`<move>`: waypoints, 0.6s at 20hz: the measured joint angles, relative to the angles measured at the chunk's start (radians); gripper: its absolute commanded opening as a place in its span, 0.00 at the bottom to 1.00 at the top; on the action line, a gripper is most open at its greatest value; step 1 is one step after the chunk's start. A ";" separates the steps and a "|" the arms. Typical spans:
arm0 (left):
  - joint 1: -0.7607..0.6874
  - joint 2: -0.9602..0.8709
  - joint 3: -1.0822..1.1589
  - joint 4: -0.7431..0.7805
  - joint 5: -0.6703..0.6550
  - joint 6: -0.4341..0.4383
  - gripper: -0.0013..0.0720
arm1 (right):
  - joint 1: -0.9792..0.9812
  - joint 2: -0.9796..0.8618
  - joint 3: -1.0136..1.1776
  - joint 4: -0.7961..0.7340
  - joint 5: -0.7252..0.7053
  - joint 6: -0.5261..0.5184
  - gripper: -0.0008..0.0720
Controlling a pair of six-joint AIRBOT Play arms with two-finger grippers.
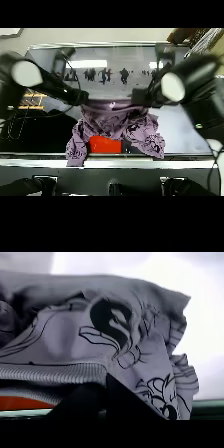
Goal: Fold the clothes and pants, and hang the long-sleeved shirts on hangers.
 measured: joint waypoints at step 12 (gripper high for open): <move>0.022 -0.040 -0.346 -0.096 0.333 -0.017 0.06 | 0.000 -0.095 -0.304 0.018 -0.324 0.247 0.06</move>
